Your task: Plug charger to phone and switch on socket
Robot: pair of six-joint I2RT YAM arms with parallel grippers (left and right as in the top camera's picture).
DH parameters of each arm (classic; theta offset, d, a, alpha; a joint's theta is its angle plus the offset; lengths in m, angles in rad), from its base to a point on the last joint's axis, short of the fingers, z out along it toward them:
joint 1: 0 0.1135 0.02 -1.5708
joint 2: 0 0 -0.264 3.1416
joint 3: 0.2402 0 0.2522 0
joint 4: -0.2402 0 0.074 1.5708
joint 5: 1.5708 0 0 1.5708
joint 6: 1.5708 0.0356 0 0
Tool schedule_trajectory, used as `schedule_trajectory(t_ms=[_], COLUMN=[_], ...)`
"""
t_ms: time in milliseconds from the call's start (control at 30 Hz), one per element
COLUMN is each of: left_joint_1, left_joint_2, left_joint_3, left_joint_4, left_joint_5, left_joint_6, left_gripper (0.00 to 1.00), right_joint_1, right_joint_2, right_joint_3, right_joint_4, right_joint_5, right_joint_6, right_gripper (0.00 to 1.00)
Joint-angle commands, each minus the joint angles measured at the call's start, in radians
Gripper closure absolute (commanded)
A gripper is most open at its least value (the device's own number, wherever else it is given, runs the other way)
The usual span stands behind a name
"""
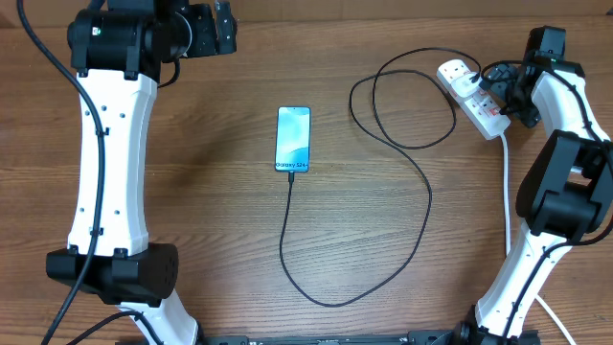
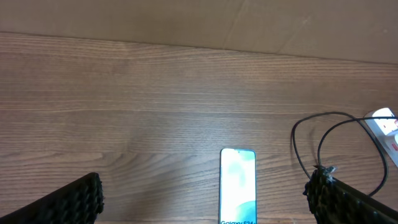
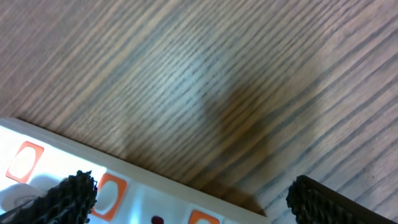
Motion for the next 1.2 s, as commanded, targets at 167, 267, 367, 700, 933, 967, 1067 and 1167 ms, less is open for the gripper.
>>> schedule_trajectory(t_ms=[167,267,367,700,933,967,1067,1167], left_joint_1=[-0.002,-0.002,-0.002,-0.002,-0.002,-0.002,-0.002,-0.002], left_joint_2=[-0.002,-0.002,-0.002,-0.002,-0.002,-0.002,-0.002,-0.002], left_joint_3=[-0.006,-0.006,-0.006,-0.006,-0.006,-0.006,-0.006,-0.006], left_joint_4=[0.001,0.001,0.001,0.001,0.001,0.001,0.001,0.001], left_joint_5=[-0.013,-0.013,-0.013,-0.013,-0.013,-0.013,-0.013,-0.013], left_joint_6=[-0.014,-0.014,-0.014,-0.014,-0.014,-0.014,-0.014,-0.014], left_gripper=[0.0,0.0,0.0,0.0,0.0,0.0,0.0,0.0], right_joint_1=[0.005,0.005,0.005,0.001,0.001,0.001,0.001,0.001], right_joint_2=[0.014,0.014,0.014,0.014,0.019,0.021,0.024,0.029], right_joint_3=[0.006,0.006,0.005,0.005,0.005,0.005,0.005,0.005], right_joint_4=[-0.012,-0.017,-0.016,-0.01,-0.016,-0.017,-0.017,-0.008], right_joint_5=[0.0,-0.004,-0.004,-0.004,0.037,0.037,0.033,-0.021], right_joint_6=[-0.004,-0.027,-0.03,-0.03,-0.029,-0.03,-0.031,-0.072], right_gripper=[0.0,0.0,0.0,0.0,0.0,0.0,0.0,0.0])
